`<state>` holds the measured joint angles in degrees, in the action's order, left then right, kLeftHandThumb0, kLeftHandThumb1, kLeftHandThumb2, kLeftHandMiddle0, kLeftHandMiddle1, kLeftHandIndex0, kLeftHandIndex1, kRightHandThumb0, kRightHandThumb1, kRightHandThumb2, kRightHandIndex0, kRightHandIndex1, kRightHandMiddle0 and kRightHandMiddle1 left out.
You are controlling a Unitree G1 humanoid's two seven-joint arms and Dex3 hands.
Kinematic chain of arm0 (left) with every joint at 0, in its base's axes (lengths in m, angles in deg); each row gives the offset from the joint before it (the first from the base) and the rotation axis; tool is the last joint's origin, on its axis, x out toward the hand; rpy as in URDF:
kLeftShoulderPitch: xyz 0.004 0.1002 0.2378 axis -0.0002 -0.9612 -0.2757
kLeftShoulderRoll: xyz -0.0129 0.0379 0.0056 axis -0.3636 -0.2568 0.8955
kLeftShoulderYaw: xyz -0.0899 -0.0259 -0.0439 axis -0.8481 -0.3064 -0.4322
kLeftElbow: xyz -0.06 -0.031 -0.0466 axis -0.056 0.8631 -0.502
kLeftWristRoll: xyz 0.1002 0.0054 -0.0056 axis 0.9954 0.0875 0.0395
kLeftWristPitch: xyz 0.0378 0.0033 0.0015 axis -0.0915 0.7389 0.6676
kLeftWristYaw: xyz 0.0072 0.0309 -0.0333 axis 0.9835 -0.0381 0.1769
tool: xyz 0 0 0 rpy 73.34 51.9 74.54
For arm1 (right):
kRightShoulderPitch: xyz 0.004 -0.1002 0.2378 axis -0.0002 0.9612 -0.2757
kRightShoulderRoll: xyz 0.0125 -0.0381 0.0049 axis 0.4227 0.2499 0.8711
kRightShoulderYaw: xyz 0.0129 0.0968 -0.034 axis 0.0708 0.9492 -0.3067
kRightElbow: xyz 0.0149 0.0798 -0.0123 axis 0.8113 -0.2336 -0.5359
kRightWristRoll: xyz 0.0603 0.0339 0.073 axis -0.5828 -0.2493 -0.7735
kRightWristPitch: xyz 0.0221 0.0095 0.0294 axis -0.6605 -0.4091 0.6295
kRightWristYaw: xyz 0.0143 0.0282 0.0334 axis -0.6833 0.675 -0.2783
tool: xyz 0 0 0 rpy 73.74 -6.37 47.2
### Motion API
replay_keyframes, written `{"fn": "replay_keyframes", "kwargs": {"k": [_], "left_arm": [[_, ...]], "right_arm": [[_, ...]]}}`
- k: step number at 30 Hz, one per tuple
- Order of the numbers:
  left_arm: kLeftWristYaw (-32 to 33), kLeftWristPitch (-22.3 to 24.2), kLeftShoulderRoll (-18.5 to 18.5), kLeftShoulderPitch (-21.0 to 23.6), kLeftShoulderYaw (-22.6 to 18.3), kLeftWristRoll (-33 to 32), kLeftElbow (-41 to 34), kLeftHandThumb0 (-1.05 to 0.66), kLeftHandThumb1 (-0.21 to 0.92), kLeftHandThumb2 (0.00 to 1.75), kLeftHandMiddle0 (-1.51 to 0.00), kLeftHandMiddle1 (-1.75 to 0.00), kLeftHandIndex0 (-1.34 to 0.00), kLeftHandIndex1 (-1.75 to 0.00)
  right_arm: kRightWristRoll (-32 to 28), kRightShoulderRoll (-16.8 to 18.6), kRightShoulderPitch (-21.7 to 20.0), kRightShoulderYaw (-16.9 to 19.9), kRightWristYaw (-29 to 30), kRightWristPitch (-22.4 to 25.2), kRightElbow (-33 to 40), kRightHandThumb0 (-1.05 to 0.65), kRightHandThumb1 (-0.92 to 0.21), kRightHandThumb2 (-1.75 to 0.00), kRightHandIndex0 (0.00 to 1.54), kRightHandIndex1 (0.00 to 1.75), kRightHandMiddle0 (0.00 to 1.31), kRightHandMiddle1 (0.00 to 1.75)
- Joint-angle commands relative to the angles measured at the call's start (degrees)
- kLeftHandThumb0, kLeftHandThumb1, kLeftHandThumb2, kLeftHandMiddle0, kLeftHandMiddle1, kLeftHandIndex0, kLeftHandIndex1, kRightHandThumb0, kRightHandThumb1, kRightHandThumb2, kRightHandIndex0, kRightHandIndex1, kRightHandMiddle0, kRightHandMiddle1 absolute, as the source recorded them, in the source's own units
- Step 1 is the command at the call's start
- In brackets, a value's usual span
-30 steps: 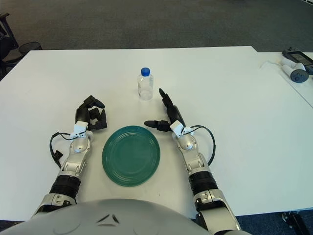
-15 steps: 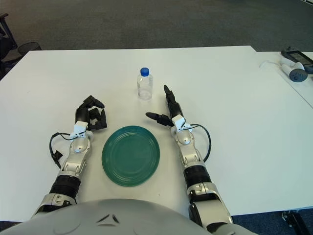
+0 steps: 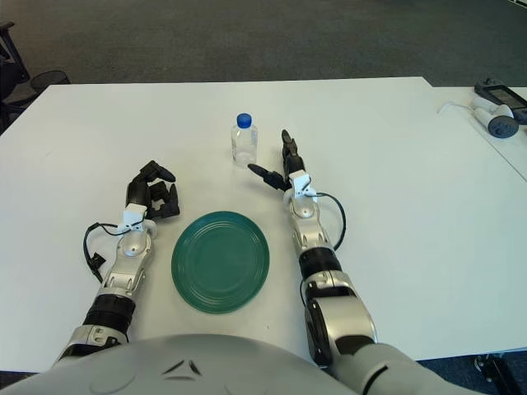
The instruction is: Put the bottle into the plate.
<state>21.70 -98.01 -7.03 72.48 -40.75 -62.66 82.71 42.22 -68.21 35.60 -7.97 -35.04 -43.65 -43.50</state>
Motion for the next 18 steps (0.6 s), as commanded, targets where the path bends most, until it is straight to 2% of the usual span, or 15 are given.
{"fn": "replay_keyframes", "kwargs": {"k": [1,5,11,18], "left_arm": [[-0.6,1.1,-0.1,-1.5,0.1,0.0,1.3,-0.52,0.18,1.48,-1.27,-1.75,-0.72,-1.75],[-0.3,1.7,-0.2,-1.7,0.2,0.4,1.2,-0.53,0.17,1.49,-1.27,-1.75,-0.72,-1.75],[0.0,1.8,-0.1,-1.7,0.1,0.5,1.1,-0.54,0.15,1.52,-1.27,-1.75,-0.74,-1.75],[0.7,1.7,0.2,-1.8,0.1,0.7,1.1,-0.55,0.13,1.55,-1.27,-1.75,-0.76,-1.75]], "right_arm": [[-0.4,1.4,-3.9,0.7,2.6,0.7,-3.8,-0.91,-0.84,-0.04,0.00,0.00,0.00,0.00],[0.3,1.7,-7.1,0.9,5.3,0.4,-8.0,-0.95,-0.88,-0.06,0.00,0.00,0.00,0.00],[1.0,3.2,-14.2,0.7,8.9,1.3,-15.6,-1.00,-0.92,-0.10,0.00,0.00,0.00,0.00],[1.4,4.8,-17.3,0.0,10.9,3.0,-18.2,-1.02,-0.92,-0.11,0.00,0.00,0.00,0.00]]}}
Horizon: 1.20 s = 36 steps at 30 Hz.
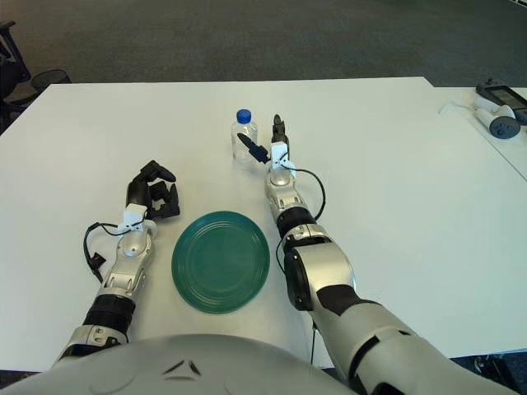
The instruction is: Put the bottle into the plate.
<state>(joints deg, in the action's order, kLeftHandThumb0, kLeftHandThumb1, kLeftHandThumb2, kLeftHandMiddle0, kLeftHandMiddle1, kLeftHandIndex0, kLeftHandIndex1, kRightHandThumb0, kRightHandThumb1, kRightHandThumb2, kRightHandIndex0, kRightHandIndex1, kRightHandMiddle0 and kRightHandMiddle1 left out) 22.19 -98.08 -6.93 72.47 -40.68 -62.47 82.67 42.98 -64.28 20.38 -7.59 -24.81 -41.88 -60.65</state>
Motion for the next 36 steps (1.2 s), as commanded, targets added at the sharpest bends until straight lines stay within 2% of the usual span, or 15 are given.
{"fn": "replay_keyframes", "kwargs": {"k": [1,18,27,36], "left_arm": [[0.3,1.7,0.1,-1.8,0.0,0.5,1.1,-0.55,0.13,1.55,-1.28,-1.75,-0.77,-1.75],[1.0,1.7,0.4,-1.7,-0.1,0.5,1.6,-0.55,0.13,1.55,-1.29,-1.75,-0.76,-1.75],[1.1,0.8,0.4,-1.7,-0.1,0.2,2.0,-0.54,0.14,1.53,-1.27,-1.75,-0.75,-1.75],[1.8,1.3,0.7,-1.5,-0.1,0.7,2.2,-0.54,0.15,1.51,-1.27,-1.75,-0.74,-1.75]], "right_arm": [[0.7,1.1,-2.3,-0.6,0.7,1.5,-1.2,-1.02,-0.92,-0.11,0.00,0.00,0.00,0.00],[3.4,0.8,-4.2,-4.4,-2.9,2.4,-4.7,-1.05,-0.92,-0.20,0.00,0.00,0.00,0.00],[6.5,0.9,-4.2,-7.2,-1.8,3.1,-6.7,-1.05,-0.92,-0.24,0.02,0.01,0.00,0.00],[6.8,0.9,-4.4,-7.4,-2.2,4.3,-7.8,-1.05,-0.92,-0.19,0.05,0.02,0.02,0.01]]}}
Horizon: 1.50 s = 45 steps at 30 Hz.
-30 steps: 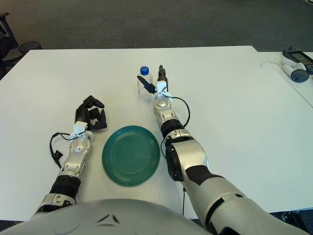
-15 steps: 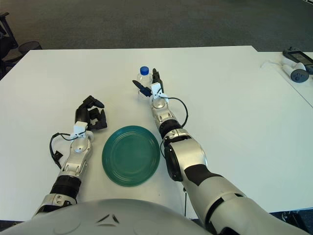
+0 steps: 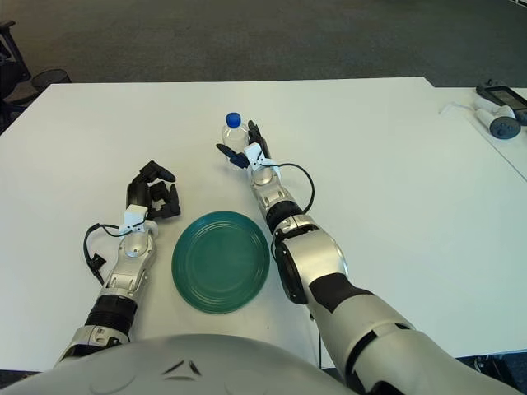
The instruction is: Put the bottle into the plate.
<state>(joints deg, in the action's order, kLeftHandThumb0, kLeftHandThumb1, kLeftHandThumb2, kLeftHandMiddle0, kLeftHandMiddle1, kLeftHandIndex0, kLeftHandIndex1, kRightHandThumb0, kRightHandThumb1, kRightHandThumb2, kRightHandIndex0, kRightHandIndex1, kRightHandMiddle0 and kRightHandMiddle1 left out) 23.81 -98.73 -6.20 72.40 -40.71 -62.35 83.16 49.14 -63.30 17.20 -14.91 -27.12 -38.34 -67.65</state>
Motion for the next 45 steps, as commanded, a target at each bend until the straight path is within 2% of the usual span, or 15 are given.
{"fn": "replay_keyframes", "kwargs": {"k": [1,16,22,25,27,30,32,33,34,36,37,39,40,42,45], "left_arm": [[0.2,2.1,0.0,-1.4,-0.1,0.6,1.6,-0.53,0.15,1.51,-1.27,-1.75,-0.74,-1.75],[0.0,2.4,0.1,-1.2,-0.1,0.1,1.8,-0.54,0.15,1.52,-1.28,-1.75,-0.74,-1.75],[0.3,2.1,0.1,-1.1,-0.1,0.3,1.9,-0.54,0.15,1.52,-1.28,-1.75,-0.74,-1.75],[0.4,2.1,0.1,-1.2,-0.1,0.4,1.9,-0.54,0.15,1.52,-1.28,-1.75,-0.75,-1.75],[0.4,2.2,0.1,-1.2,-0.1,0.3,1.8,-0.54,0.15,1.52,-1.28,-1.75,-0.75,-1.75],[0.3,2.1,0.1,-1.2,-0.2,0.2,1.9,-0.54,0.15,1.52,-1.28,-1.75,-0.75,-1.75],[0.3,1.8,0.1,-1.2,-0.2,0.2,2.2,-0.54,0.14,1.53,-1.28,-1.75,-0.75,-1.75],[0.3,1.7,0.1,-1.1,-0.2,0.1,2.4,-0.54,0.14,1.53,-1.28,-1.75,-0.75,-1.75],[0.2,1.4,0.0,-1.1,-0.2,0.1,2.6,-0.54,0.14,1.53,-1.27,-1.75,-0.75,-1.75],[0.3,0.9,0.0,-1.0,-0.3,0.1,2.8,-0.54,0.15,1.52,-1.27,-1.75,-0.75,-1.75],[0.3,0.7,0.0,-1.0,-0.3,0.1,2.9,-0.54,0.15,1.52,-1.27,-1.75,-0.75,-1.75],[0.5,0.4,-0.1,-1.0,-0.3,0.4,3.0,-0.54,0.15,1.52,-1.27,-1.75,-0.75,-1.75],[0.6,0.4,-0.1,-0.9,-0.3,0.5,3.0,-0.54,0.15,1.52,-1.27,-1.75,-0.75,-1.75],[0.7,0.4,-0.1,-0.9,-0.3,0.6,3.0,-0.54,0.15,1.52,-1.27,-1.75,-0.75,-1.75],[1.0,0.8,0.0,-0.9,-0.1,1.0,2.8,-0.54,0.14,1.53,-1.27,-1.75,-0.75,-1.75]], "right_arm": [[0.6,0.0,-1.3,-0.1,0.2,0.8,-0.9,-1.05,-0.92,-0.18,0.05,0.02,0.02,0.01],[0.9,0.2,-1.0,-0.4,1.2,0.6,-1.5,-1.05,-0.92,-0.18,0.08,0.02,0.04,0.05],[0.9,0.7,-1.3,-0.3,2.1,0.5,-2.0,-1.05,-0.92,-0.19,0.13,0.02,0.00,0.20],[0.6,1.1,-1.5,0.2,3.3,0.8,-2.2,-1.05,-0.92,-0.18,0.17,0.04,0.00,0.34],[0.3,1.4,-1.6,0.6,4.1,1.0,-2.3,-1.05,-0.92,-0.16,0.23,0.07,0.00,0.56],[-0.8,2.1,-1.6,2.0,5.9,0.7,-2.4,-1.03,-0.92,-0.15,0.29,0.12,0.00,0.78],[-2.0,2.5,-1.5,3.4,6.8,-0.2,-2.3,-0.92,-0.90,-0.10,0.31,0.79,0.00,1.29],[-2.4,2.7,-1.4,3.9,6.9,-0.7,-2.3,-0.83,-0.87,-0.08,0.36,1.13,0.09,1.45],[-3.1,2.9,-1.3,4.6,6.9,-1.6,-2.3,-0.77,-0.86,-0.06,0.40,1.35,0.15,1.56],[-4.4,3.4,-1.0,6.1,7.3,-3.4,-2.3,-0.66,-0.84,-0.05,0.51,1.54,0.29,1.65],[-4.9,3.6,-0.9,6.7,7.5,-4.1,-2.3,-0.55,-0.83,-0.05,0.60,1.62,0.42,1.68],[-6.1,4.2,-1.0,8.0,8.4,-5.4,-2.3,-0.41,-0.81,-0.11,0.71,1.68,0.55,1.71],[-6.7,4.6,-1.3,8.7,9.1,-5.9,-2.4,-0.34,-0.70,-0.33,0.77,1.70,0.62,1.73],[-7.3,5.1,-1.6,9.4,9.9,-6.6,-2.5,-0.27,-0.56,-0.63,0.87,1.72,0.72,1.74],[-8.2,6.0,-2.1,10.6,11.8,-8.0,-2.7,-0.19,-0.46,-0.88,1.00,1.74,0.82,1.74]]}}
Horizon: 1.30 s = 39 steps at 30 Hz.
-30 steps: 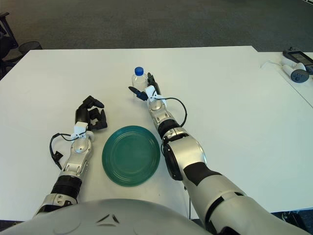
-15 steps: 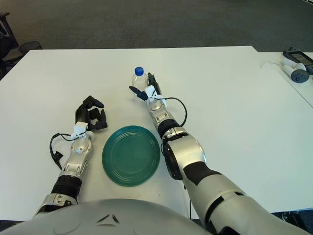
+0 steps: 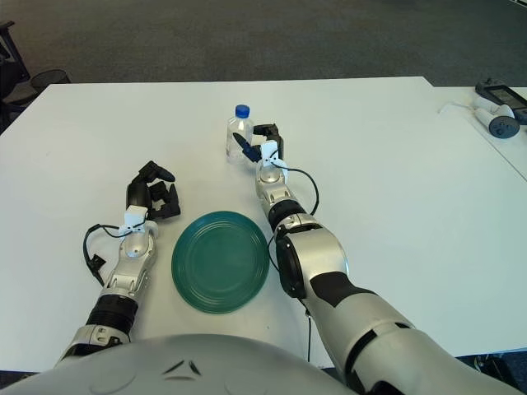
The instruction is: Put the bottle into the plate.
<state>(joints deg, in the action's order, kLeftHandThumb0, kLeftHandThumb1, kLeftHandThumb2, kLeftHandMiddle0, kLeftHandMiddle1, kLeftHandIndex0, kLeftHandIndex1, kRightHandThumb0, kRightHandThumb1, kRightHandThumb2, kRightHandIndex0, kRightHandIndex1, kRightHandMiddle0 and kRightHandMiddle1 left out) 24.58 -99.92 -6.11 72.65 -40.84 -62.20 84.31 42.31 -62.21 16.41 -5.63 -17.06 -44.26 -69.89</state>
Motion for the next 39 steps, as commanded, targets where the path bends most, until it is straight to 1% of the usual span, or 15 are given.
{"fn": "replay_keyframes", "kwargs": {"k": [1,5,11,26,39], "left_arm": [[0.2,2.0,-0.1,-1.2,0.1,0.8,1.6,-0.54,0.14,1.53,-1.27,-1.75,-0.76,-1.75],[-0.1,1.5,0.0,-1.3,0.2,0.5,1.8,-0.55,0.13,1.54,-1.27,-1.75,-0.76,-1.75],[0.2,1.1,0.2,-1.3,0.2,0.5,1.9,-0.55,0.13,1.54,-1.27,-1.75,-0.76,-1.75],[0.0,2.0,0.6,-1.5,0.3,0.2,1.3,-0.54,0.14,1.54,-1.27,-1.75,-0.76,-1.75],[1.0,2.1,0.8,-1.6,0.4,1.0,1.1,-0.55,0.13,1.54,-1.27,-1.75,-0.76,-1.75]], "right_arm": [[-1.5,5.1,-1.4,1.5,2.1,-2.3,-0.6,-0.17,-0.44,-0.94,1.05,1.74,0.85,1.74],[-1.5,5.2,-1.7,1.7,2.3,-2.8,-0.9,-0.13,-0.42,-1.04,1.13,1.75,0.90,1.75],[-1.0,4.9,-1.9,1.5,1.6,-3.2,-1.2,-0.12,-0.42,-1.09,1.17,1.75,0.92,1.75],[-0.6,4.7,-1.5,1.2,0.3,-3.2,-1.6,-0.09,-0.38,-1.18,1.21,1.75,0.96,1.75],[-0.3,4.7,-1.2,0.7,0.2,-3.0,-1.8,-0.08,-0.36,-1.20,1.21,1.75,0.97,1.75]]}}
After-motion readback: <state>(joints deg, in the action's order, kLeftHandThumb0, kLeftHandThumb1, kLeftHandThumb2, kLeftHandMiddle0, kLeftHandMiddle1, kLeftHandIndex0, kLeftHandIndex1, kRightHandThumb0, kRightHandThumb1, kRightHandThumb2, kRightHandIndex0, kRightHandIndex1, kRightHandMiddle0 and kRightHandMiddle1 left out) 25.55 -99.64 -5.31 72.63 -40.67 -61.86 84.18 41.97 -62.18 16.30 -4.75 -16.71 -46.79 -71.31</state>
